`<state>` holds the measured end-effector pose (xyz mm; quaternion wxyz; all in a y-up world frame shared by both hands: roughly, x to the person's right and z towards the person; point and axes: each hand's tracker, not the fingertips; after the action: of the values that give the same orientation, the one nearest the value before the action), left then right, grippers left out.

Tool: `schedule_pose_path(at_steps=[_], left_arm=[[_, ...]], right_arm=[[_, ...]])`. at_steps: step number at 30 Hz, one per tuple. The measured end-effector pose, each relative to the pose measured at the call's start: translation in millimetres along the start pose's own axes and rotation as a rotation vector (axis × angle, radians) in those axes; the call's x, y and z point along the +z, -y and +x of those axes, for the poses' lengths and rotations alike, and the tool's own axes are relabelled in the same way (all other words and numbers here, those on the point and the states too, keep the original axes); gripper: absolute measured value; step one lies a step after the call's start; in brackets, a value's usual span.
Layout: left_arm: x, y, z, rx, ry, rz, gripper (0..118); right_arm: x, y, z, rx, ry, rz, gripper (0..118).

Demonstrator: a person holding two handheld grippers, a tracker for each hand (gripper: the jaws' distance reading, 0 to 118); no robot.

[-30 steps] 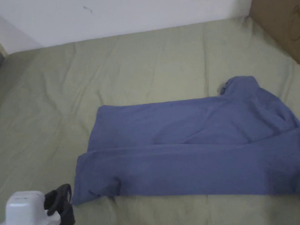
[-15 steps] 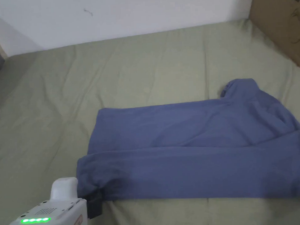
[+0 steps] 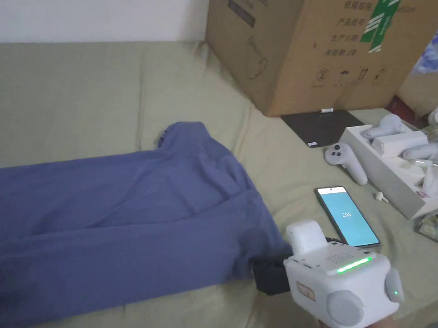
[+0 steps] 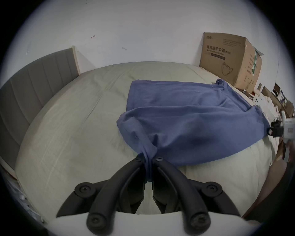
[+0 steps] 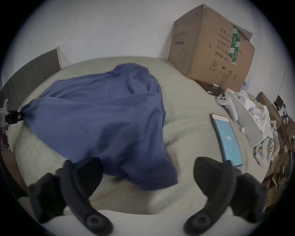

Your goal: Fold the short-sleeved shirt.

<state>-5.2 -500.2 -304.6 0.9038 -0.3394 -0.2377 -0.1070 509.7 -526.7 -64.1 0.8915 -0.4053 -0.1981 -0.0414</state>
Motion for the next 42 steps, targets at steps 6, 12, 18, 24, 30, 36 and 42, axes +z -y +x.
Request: schedule_pose_path(at_steps=[6,12,18,24,30,36,42], left_arm=[[17.7,-3.1,-4.1,0.022,0.046,0.014,6],[76.4,6.3,-16.5,0.063,0.081,0.026,6],[127.0,54.9,-14.8,0.052,0.129,-0.040,6],[128.4,92.5,-4.0,0.067,0.084,-0.092,47],[155.3,61.0,-9.5,0.138,-0.001,0.089,96],[146.8,-37.9,-5.3,0.056,-0.003,0.353,68],[29.2,-124.4,-12.8,-0.014,-0.002,0.266,0]], right_arm=[[12.6,0.5,7.0,-0.082,-0.116,0.050,8],[106.5,-9.7,-13.7,-0.020,-0.140,0.091,8],[129.0,39.9,12.8,0.152,-0.140,-0.030,8],[121.3,80.6,3.7,0.127,-0.001,-0.085,92],[184.7,41.2,-14.9,-0.050,-0.002,0.213,118],[196.3,-42.8,-27.9,-0.097,-0.046,0.445,77],[134.8,-89.7,-17.3,-0.083,-0.049,0.460,2]])
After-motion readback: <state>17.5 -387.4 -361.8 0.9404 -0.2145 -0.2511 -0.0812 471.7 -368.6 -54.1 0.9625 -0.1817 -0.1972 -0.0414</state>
